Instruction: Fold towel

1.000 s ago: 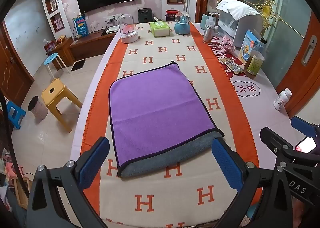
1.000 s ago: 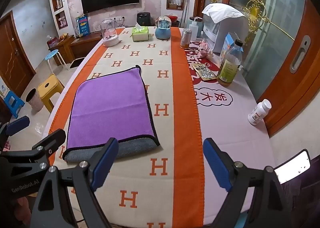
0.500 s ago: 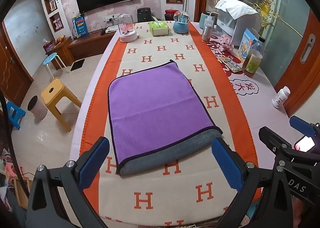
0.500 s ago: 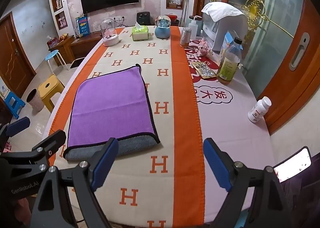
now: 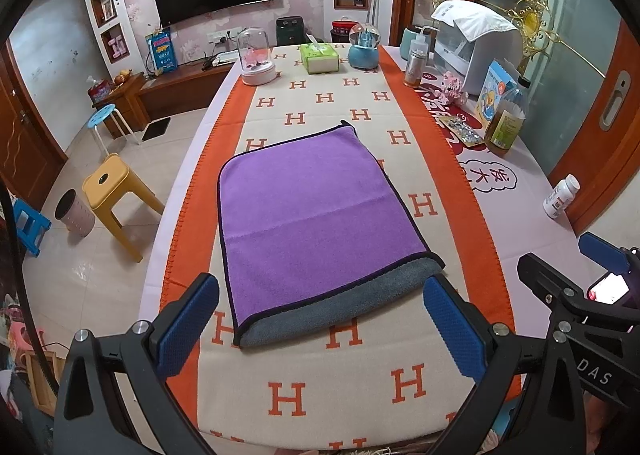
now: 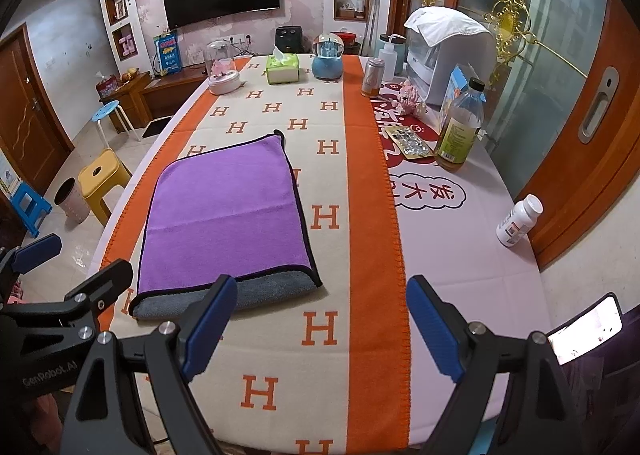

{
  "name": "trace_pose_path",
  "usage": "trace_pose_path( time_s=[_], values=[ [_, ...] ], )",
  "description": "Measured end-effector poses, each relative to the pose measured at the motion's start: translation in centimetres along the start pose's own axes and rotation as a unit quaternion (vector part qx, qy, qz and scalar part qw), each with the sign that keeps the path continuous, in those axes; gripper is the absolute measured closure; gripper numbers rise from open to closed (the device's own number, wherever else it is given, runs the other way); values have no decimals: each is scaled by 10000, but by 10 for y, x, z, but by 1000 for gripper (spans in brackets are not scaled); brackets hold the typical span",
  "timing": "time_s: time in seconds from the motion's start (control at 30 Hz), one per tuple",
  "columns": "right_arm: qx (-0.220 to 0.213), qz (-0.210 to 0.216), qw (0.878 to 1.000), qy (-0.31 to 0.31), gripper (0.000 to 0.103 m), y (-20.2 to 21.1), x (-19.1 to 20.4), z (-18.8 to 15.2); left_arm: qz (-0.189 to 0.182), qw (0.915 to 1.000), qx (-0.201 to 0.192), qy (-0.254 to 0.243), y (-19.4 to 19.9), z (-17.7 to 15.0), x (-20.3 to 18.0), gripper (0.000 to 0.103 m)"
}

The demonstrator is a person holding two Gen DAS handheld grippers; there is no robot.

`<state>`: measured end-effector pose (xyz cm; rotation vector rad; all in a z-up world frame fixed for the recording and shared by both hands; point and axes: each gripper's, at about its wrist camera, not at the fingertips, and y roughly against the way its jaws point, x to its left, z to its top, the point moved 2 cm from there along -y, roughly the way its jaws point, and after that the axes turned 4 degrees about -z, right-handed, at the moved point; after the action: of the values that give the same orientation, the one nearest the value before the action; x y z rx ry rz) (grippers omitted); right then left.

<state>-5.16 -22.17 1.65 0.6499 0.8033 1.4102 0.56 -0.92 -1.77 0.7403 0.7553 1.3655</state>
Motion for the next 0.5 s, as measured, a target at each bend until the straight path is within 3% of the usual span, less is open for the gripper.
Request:
trace_pose_path(
  time_s=[0.5],
  values=[
    [-28, 21, 10000, 1, 16, 2, 2, 2, 21, 10000, -40, 22, 3, -1, -3, 1]
  ],
)
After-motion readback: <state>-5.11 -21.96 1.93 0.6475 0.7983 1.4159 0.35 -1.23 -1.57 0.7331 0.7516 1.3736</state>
